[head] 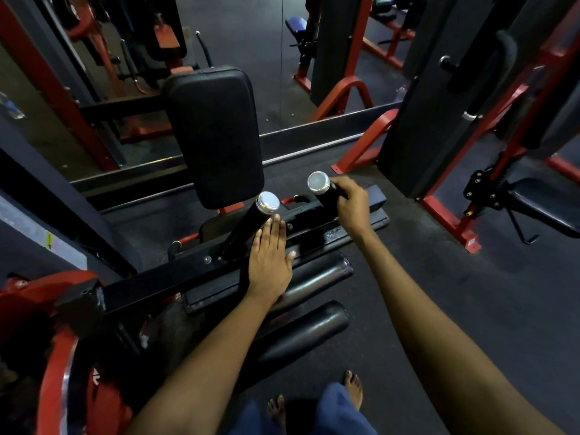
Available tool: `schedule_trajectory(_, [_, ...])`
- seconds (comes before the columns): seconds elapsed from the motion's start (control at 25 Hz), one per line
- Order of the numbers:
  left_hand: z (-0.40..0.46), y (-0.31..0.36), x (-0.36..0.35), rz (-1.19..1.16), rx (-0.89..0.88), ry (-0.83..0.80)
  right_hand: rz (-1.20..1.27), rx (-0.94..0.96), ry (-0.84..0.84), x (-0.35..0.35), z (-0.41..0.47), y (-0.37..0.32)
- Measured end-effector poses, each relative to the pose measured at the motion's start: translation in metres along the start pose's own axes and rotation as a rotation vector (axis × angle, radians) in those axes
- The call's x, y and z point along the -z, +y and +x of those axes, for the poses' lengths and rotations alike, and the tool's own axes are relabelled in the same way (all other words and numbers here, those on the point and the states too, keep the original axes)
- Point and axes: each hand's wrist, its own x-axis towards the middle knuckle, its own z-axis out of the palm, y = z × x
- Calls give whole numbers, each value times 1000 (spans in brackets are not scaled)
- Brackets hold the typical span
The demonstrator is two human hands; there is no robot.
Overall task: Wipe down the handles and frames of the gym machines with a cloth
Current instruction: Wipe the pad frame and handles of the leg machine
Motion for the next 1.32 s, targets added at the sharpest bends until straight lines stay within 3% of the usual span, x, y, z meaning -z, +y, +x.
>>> schedule_trajectory(0.12, [1, 0, 0, -3, 8, 9, -129, -160, -44, -1, 5, 29])
schedule_trajectory(0.28, [1, -2, -5, -32, -4, 9, -309, -212, 0, -15, -4, 47])
schedule_trajectory(0.44, [0, -2, 2, -50, -22, -24, -180, -509, 138, -15, -24, 34])
schedule_trajectory(0.56, [3, -1, 15, -98, 0, -114, -11, -681, 132, 8, -51, 24])
schedule_trajectory(0.68, [2, 8, 44, -235, 29, -168, -21, -622, 55, 46, -76, 9])
schedule_trajectory(0.8, [-12, 33, 78, -223, 28, -162, -69, -474, 39, 85, -94, -9])
schedule_trajectory(1.04, [-63, 106, 146, -236, -2, -107, -179, -401, 71, 176, -141, -36])
schedule_trajectory(1.32, [-122, 185, 196, -326, -80, 74, -269, -213, 248, 264, -207, -48])
